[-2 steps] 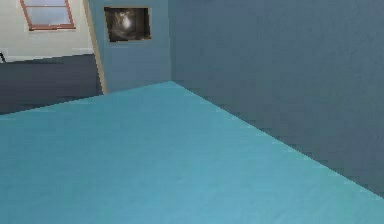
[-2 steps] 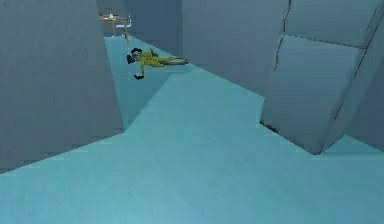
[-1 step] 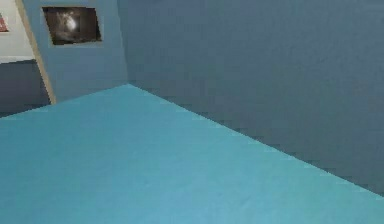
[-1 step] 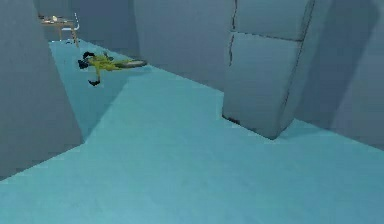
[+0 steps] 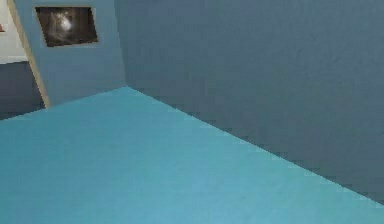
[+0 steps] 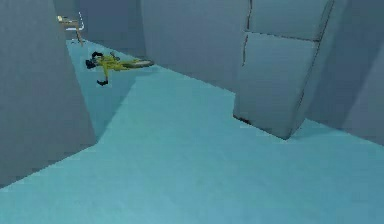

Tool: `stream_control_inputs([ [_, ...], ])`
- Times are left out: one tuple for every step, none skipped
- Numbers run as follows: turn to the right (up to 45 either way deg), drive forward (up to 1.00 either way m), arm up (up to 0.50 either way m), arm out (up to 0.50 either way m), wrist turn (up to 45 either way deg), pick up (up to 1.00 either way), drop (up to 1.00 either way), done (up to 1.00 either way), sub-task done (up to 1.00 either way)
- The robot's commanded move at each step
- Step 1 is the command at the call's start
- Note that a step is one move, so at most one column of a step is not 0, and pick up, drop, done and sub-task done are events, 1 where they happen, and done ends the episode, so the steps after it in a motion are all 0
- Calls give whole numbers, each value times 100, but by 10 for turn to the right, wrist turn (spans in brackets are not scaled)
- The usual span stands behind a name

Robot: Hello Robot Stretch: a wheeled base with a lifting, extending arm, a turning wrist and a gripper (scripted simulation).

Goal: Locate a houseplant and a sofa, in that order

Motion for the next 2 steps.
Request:
stream_control_inputs([
  [-420, 0, 0, 0, 0, 0, 0, 0, 0],
  [0, 100, 0, 0, 0, 0, 0, 0, 0],
])
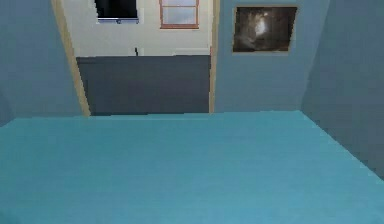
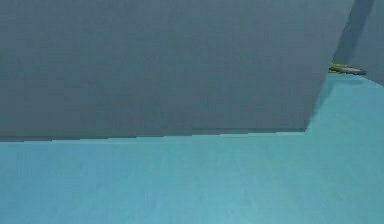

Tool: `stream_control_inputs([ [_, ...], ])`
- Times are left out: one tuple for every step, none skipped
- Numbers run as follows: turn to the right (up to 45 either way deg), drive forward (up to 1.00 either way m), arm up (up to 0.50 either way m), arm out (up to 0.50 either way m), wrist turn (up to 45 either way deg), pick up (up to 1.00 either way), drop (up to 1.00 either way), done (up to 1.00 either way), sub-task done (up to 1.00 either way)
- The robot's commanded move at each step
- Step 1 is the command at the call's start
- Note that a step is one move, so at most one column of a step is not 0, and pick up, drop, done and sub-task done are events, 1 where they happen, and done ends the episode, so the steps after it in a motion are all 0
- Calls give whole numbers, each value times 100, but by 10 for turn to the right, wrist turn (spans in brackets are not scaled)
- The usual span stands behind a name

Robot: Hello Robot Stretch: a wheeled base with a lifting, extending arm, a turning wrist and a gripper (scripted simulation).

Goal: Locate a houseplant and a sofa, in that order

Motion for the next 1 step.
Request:
stream_control_inputs([
  [-120, 0, 0, 0, 0, 0, 0, 0, 0],
])
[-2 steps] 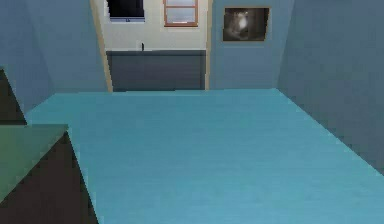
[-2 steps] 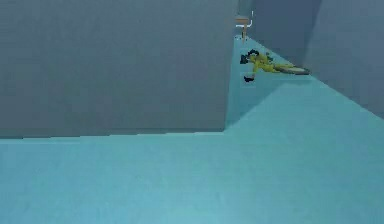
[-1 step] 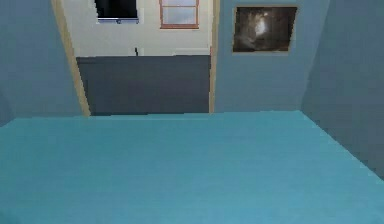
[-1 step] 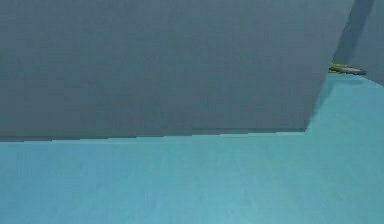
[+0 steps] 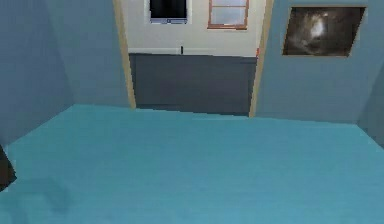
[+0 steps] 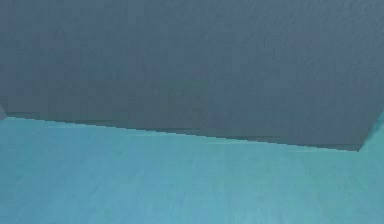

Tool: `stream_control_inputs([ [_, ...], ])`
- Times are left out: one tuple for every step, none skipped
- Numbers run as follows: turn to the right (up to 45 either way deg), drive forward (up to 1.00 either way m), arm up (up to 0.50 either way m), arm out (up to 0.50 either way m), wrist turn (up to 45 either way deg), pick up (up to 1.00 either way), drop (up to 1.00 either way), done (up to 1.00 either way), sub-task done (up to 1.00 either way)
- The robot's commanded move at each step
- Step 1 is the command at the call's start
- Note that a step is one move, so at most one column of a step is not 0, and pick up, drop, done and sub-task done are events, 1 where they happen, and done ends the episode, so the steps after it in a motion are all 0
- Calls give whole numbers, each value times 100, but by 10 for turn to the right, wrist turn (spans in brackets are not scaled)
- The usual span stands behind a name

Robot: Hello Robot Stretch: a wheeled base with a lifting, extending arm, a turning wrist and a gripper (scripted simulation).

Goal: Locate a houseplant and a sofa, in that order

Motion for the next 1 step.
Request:
stream_control_inputs([
  [0, 15, 0, 0, 0, 0, 0, 0, 0],
])
